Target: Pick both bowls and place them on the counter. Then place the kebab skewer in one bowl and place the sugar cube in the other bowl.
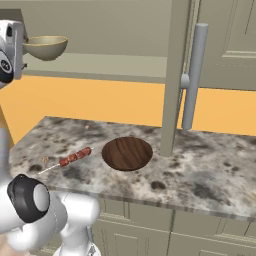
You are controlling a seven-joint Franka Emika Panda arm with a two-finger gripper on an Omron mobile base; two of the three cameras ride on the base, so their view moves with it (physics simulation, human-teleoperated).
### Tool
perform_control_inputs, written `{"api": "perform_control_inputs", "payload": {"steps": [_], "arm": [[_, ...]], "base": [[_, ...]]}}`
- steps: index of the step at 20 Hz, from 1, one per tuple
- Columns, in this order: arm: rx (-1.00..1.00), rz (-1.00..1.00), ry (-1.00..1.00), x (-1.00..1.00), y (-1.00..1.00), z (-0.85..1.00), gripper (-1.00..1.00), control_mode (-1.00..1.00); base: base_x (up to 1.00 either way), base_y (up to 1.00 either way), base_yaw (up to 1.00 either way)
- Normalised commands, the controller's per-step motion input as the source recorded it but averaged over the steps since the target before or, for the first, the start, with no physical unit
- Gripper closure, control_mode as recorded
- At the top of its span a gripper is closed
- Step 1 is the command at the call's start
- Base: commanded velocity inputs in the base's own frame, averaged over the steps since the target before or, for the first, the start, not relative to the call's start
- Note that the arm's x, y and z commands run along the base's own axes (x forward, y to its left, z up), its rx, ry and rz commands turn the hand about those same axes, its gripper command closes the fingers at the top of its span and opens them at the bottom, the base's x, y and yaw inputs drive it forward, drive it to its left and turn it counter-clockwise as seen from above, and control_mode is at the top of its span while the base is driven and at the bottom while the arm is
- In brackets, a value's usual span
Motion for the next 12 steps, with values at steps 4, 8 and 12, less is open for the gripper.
{"api": "perform_control_inputs", "payload": {"steps": [4, 8, 12], "arm": [[0.00, 0.00, 0.00, 0.43, 0.17, 0.00, -1.00, -1.00], [0.00, 0.00, 0.02, 0.41, 0.18, 0.00, -1.00, -1.00], [0.00, 0.00, 0.03, 0.33, 0.20, -0.01, -1.00, -1.00]], "base": [[0.00, 0.00, 0.00], [0.00, 0.00, 0.00], [0.00, 0.00, 0.00]]}}
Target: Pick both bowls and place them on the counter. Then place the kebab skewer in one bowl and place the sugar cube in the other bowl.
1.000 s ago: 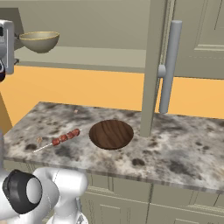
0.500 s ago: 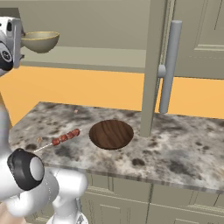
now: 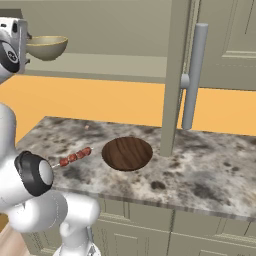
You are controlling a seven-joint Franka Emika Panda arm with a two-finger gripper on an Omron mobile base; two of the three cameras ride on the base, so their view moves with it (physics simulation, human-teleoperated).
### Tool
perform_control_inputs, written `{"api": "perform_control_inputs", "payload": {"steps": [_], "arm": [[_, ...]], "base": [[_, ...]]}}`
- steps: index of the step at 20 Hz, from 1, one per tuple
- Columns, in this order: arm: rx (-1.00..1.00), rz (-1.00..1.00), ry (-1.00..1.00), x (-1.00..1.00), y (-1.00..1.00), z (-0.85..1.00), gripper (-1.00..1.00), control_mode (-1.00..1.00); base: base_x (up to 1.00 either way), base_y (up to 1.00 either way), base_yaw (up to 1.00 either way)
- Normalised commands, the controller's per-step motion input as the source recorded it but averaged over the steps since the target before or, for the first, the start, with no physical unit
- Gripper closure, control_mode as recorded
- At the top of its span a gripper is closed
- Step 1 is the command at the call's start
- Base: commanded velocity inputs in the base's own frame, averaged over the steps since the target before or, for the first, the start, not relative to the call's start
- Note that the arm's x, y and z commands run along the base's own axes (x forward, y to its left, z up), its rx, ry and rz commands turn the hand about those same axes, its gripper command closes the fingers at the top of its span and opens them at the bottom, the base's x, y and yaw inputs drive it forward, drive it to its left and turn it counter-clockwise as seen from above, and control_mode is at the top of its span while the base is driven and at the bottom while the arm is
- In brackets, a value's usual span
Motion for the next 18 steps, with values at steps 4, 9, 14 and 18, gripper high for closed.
{"api": "perform_control_inputs", "payload": {"steps": [4, 9, 14, 18], "arm": [[0.00, 0.00, 0.03, 0.34, 0.16, -0.03, -1.00, -1.00], [0.00, 0.00, 0.02, 0.32, 0.16, -0.08, -1.00, -1.00], [0.00, 0.00, 0.00, 0.31, 0.16, -0.13, -1.00, -1.00], [0.00, 0.00, 0.00, 0.32, 0.17, -0.05, -1.00, -1.00]], "base": [[0.00, 0.00, 0.00], [0.00, 0.00, 0.00], [0.00, 0.00, 0.00], [0.00, 0.00, 0.00]]}}
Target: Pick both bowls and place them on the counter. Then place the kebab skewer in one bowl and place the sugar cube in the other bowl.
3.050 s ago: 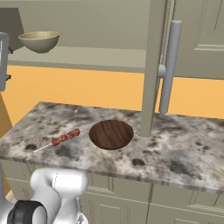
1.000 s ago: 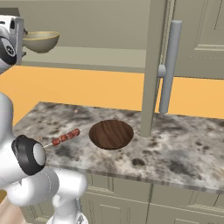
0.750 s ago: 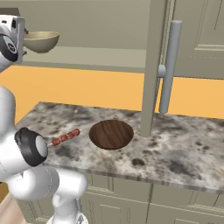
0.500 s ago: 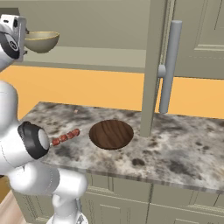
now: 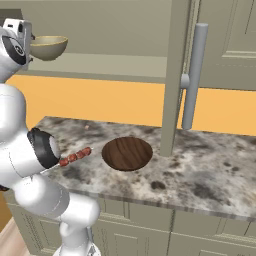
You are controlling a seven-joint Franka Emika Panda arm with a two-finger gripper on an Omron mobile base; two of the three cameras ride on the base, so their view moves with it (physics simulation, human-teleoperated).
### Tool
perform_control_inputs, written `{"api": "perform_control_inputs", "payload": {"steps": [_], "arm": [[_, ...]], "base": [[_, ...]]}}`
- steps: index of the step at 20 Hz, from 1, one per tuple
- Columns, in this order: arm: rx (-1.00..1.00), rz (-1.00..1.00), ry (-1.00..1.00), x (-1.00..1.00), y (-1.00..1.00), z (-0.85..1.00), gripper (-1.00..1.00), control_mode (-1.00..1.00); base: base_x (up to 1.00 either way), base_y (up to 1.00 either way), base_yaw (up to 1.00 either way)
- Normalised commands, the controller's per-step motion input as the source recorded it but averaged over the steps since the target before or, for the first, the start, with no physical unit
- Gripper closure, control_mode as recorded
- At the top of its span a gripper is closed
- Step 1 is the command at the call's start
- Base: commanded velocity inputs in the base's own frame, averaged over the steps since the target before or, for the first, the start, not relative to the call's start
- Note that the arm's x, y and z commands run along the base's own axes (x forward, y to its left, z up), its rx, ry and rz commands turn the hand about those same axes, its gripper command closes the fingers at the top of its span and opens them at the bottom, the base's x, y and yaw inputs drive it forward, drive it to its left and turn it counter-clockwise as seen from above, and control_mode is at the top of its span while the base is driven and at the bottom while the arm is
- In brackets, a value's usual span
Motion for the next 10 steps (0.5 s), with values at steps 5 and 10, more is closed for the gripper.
{"api": "perform_control_inputs", "payload": {"steps": [5, 10], "arm": [[0.00, 0.00, 0.01, 0.30, 0.16, -0.01, -1.00, -1.00], [0.00, 0.00, 0.03, 0.35, 0.15, 0.00, -1.00, -1.00]], "base": [[0.00, 0.00, 0.00], [0.00, 0.00, 0.00]]}}
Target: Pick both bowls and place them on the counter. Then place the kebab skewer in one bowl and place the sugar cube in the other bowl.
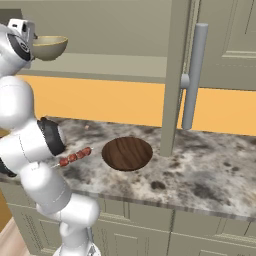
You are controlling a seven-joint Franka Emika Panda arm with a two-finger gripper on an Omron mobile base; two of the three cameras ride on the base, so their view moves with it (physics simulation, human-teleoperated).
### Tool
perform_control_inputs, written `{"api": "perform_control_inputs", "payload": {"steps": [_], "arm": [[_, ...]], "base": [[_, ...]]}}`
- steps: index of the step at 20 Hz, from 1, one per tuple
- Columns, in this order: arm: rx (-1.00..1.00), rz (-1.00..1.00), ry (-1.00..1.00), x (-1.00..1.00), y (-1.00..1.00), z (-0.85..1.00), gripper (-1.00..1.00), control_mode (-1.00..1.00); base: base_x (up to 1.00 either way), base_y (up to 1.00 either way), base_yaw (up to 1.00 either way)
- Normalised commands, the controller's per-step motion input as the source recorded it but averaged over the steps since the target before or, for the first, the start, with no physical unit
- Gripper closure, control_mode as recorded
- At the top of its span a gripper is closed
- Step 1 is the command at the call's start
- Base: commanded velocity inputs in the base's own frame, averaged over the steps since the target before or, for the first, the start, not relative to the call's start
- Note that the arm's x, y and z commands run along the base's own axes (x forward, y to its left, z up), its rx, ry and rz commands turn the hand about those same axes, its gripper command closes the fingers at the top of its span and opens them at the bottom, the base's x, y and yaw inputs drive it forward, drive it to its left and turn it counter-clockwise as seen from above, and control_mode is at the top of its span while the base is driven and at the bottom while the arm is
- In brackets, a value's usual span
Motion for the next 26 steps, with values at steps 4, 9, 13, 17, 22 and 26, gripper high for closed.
{"api": "perform_control_inputs", "payload": {"steps": [4, 9, 13, 17, 22, 26], "arm": [[0.00, 0.00, 0.03, 0.30, 0.14, 0.00, -1.00, -1.00], [0.00, 0.00, 0.03, 0.30, 0.10, 0.00, -1.00, -1.00], [0.00, 0.00, 0.03, 0.26, 0.16, -0.01, -1.00, -1.00], [0.00, 0.00, 0.03, 0.27, 0.14, -0.06, -1.00, -1.00], [0.00, 0.00, 0.03, 0.27, 0.18, -0.14, -1.00, -1.00], [0.00, 0.00, 0.00, 0.20, 0.16, -0.19, -1.00, -1.00]], "base": [[0.00, 0.00, 0.00], [0.00, 0.00, 0.00], [0.00, 0.00, 0.00], [0.00, 0.00, 0.00], [0.00, 0.00, 0.00], [0.00, 0.00, 0.00]]}}
